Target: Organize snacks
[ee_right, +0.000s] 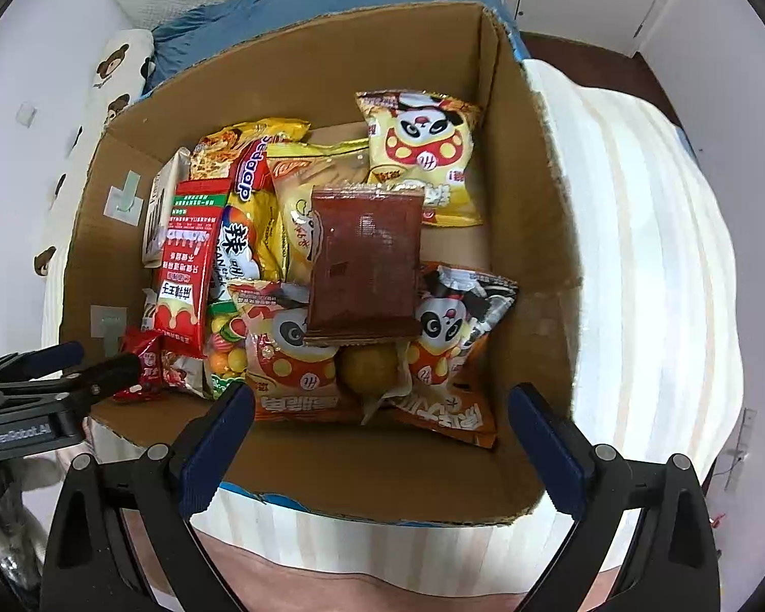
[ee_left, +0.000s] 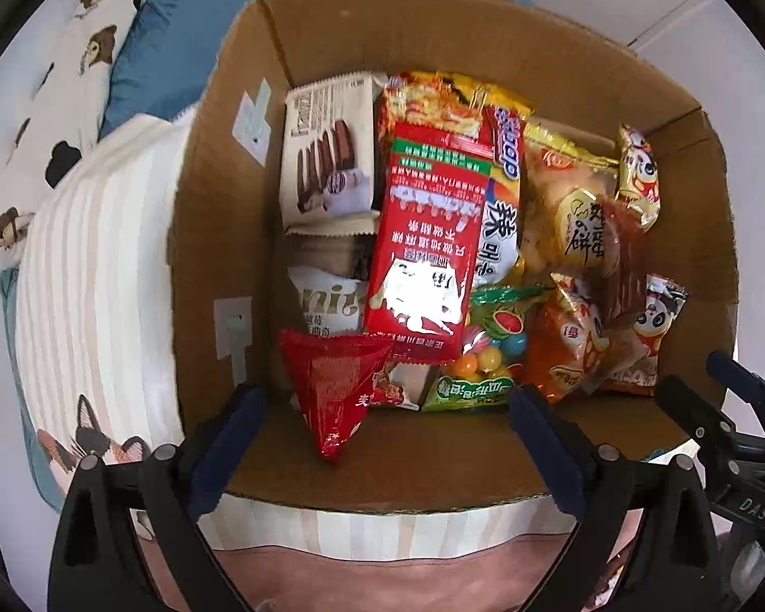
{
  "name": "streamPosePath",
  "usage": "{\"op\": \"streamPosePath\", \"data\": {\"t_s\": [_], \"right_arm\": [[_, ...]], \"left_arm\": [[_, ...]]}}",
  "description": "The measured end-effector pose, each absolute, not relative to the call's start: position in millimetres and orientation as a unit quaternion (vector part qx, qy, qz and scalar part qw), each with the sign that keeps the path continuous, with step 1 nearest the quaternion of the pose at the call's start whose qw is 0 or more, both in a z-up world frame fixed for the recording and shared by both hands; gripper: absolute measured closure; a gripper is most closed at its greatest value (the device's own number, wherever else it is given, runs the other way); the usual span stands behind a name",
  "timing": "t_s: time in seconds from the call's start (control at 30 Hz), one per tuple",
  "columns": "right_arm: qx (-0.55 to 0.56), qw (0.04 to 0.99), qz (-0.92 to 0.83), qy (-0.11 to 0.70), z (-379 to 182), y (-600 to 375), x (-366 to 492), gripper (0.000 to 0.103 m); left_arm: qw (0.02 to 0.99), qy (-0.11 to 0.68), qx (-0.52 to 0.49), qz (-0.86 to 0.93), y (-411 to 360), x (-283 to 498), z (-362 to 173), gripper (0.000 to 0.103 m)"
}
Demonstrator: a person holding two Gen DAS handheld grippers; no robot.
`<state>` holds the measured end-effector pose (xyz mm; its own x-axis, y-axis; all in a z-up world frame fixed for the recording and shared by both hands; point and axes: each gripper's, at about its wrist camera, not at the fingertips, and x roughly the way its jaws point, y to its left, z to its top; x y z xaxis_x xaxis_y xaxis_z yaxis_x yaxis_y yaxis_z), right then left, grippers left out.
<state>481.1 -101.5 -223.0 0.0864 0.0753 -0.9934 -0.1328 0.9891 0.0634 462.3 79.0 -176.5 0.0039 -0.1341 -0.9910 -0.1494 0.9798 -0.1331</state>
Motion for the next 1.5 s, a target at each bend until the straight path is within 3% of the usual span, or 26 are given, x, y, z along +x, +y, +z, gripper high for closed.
{"op": "streamPosePath", "data": {"t_s": [0.67,1.5], "right_arm": [[-0.003,0.809,0.078,0.583,-160,-112,415,0.002],[0.003,0.904,0.096,0.416,-12,-139,181,0.002]], "left_arm": [[0.811,0.577,-0.086,0.041,72,396,-94,0.003],[0.903,0.423,-0.039,0.066,41,184,31,0.003]]}}
